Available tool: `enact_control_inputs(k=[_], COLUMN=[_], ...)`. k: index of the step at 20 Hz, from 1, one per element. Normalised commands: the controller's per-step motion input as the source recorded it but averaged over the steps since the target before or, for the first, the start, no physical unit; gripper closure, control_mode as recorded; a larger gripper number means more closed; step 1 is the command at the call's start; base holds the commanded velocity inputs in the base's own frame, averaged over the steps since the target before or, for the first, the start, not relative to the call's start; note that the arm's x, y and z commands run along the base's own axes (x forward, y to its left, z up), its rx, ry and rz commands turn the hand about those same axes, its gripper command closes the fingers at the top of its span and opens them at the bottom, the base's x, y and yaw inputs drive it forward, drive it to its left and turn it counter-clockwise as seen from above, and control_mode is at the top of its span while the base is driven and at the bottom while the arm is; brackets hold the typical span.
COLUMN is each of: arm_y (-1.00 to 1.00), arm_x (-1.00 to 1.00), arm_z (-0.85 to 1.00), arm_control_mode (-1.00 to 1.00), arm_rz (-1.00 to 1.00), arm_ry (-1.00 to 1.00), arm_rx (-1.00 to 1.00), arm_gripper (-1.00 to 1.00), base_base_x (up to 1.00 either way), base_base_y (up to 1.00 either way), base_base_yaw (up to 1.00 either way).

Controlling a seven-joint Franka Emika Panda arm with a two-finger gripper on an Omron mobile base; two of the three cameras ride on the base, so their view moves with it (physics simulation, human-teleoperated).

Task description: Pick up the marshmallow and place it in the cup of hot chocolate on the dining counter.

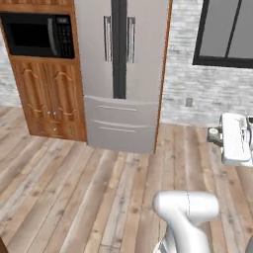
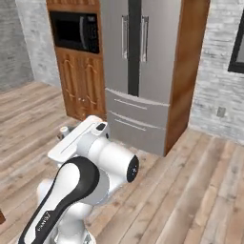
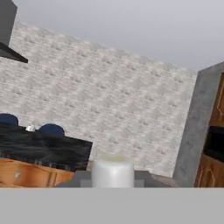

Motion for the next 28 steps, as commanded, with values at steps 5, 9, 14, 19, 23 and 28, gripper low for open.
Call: enact_control_inputs(k=[5, 9, 14, 19, 23, 28], arm_y=[0.00, 0.00, 0.00, 0.00, 0.00, 0.00], arm_x=[0.00, 0.00, 0.00, 0.00, 0.00, 0.00], arm_z=[0.00, 0.00, 0.00, 0.00, 0.00, 0.00], arm_control_mode=[1.00, 1.00, 1.00, 1.00, 1.00, 1.00], arm_rz=[0.00, 0.00, 0.00, 0.00, 0.00, 0.00], arm_ry=[0.00, 0.00, 0.00, 0.00, 0.00, 0.00], arm_rx=[0.00, 0.00, 0.00, 0.00, 0.00, 0.00], arm_gripper=[1.00, 1.00, 1.00, 1.00, 1.00, 1.00], base_base_x=[0.00, 0.00, 0.09, 0.25, 0.85, 0.59], base_base_y=[0.00, 0.00, 0.24, 0.82, 0.09, -1.00], base_base_yaw=[1.00, 1.00, 0.88, 0.68, 0.51, 0.32])
